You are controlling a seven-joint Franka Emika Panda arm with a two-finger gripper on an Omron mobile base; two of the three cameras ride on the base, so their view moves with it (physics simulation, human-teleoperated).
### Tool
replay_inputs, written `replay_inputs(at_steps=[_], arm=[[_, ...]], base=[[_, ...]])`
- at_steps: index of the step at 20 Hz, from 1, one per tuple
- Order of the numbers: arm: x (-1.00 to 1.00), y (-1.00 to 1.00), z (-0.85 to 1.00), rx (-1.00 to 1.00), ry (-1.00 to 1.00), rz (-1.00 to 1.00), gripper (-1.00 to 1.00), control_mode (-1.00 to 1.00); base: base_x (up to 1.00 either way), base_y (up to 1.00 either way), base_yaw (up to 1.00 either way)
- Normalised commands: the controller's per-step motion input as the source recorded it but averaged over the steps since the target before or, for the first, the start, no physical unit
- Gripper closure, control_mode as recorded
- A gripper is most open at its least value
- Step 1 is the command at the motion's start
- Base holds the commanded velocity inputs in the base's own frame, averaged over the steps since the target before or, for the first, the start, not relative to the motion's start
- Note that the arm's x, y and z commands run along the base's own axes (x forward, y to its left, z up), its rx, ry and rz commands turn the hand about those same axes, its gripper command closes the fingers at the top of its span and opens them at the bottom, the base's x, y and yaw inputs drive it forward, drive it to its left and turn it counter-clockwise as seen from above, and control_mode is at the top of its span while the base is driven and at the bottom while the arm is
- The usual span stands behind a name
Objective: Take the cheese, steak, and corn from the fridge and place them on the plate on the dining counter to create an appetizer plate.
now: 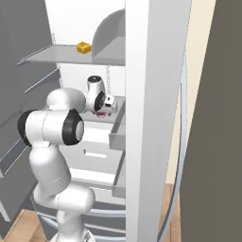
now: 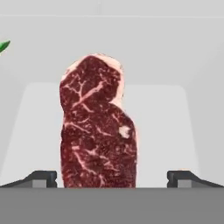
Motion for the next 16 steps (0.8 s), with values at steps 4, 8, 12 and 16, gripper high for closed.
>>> replay_inputs(at_steps=[4, 8, 12, 16], arm=[[0.57, 0.00, -0.30, 0.00, 0.00, 0.00, -1.00, -1.00], [0.54, 0.00, -0.34, 0.00, 0.00, 0.00, -1.00, -1.00], [0.14, 0.00, -0.64, 0.00, 0.00, 0.00, -1.00, -1.00], [-0.10, 0.00, -0.96, 0.00, 0.00, 0.00, -1.00, -1.00]], base=[[0.00, 0.00, 0.00], [0.00, 0.00, 0.00], [0.00, 0.00, 0.00], [0.00, 0.00, 0.00]])
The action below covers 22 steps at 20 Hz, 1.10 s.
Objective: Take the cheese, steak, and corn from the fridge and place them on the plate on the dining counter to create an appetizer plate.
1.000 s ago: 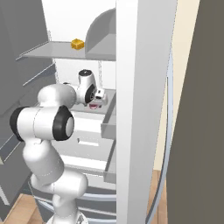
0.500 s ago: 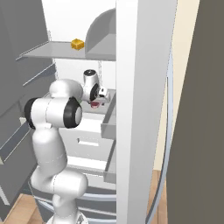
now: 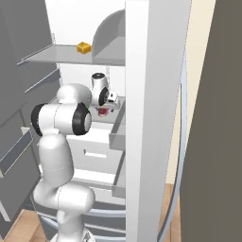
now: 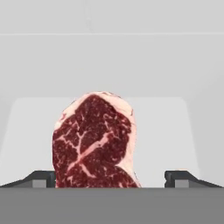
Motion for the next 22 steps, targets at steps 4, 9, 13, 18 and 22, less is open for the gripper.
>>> replay_inputs(at_steps=[4, 9, 13, 18, 22], arm=[[-0.39, 0.00, -1.00, 0.00, -0.03, 0.00, -1.00, -1.00], [-0.35, 0.00, -0.98, 0.00, -0.02, 0.00, 1.00, -1.00], [-0.09, 0.00, -0.55, 0.00, -0.01, 0.00, 1.00, -1.00], [0.00, 0.00, -0.11, 0.00, 0.00, 0.00, 1.00, -1.00], [-0.08, 0.00, -0.09, 0.00, 0.00, 0.00, 1.00, -1.00]], base=[[0.00, 0.00, 0.00], [0.00, 0.00, 0.00], [0.00, 0.00, 0.00], [0.00, 0.00, 0.00], [0.00, 0.00, 0.00]])
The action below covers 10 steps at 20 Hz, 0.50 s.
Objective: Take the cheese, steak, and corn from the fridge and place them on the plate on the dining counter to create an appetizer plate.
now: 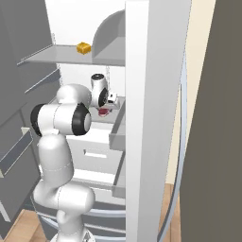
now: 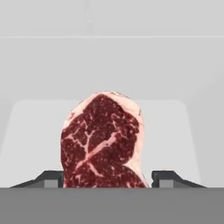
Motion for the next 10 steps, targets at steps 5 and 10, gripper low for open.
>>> replay_inputs(at_steps=[5, 10], arm=[[-0.95, -0.22, -0.02, 0.00, -0.09, 0.00, 1.00, -1.00], [-1.00, -0.20, -0.01, 0.00, -0.09, 0.00, 1.00, -1.00]], base=[[0.00, 0.00, 0.00], [0.00, 0.00, 0.00]])
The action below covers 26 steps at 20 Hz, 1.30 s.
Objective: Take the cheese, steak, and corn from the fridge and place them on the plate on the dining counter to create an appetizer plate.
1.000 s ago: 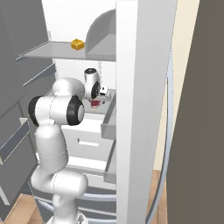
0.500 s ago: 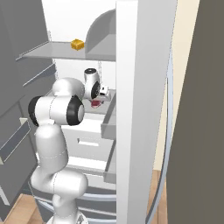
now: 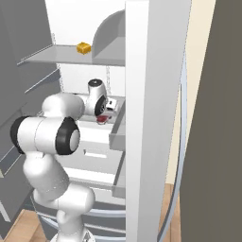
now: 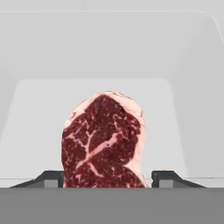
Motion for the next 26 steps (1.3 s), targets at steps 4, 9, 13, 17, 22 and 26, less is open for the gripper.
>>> replay_inputs(at_steps=[4, 9, 13, 17, 22, 26], arm=[[-1.00, 0.00, 0.39, 0.00, 0.00, 0.08, 1.00, -1.00], [-1.00, 0.00, 0.87, 0.00, -0.08, 0.09, 1.00, -1.00], [-0.91, 0.00, 0.61, 0.00, -0.04, 0.03, 1.00, -1.00], [-0.59, 0.00, 0.20, 0.00, 0.00, 0.00, 1.00, -1.00], [-0.75, 0.00, 0.29, 0.00, -0.05, 0.01, 1.00, -1.00], [-0.16, 0.00, 0.08, 0.00, -0.01, 0.01, 1.00, 1.00]], base=[[0.00, 0.00, 0.00], [0.00, 0.00, 0.00], [0.00, 0.00, 0.00], [0.00, 0.00, 0.00], [0.00, 0.00, 0.00], [-0.52, 0.00, 0.02]])
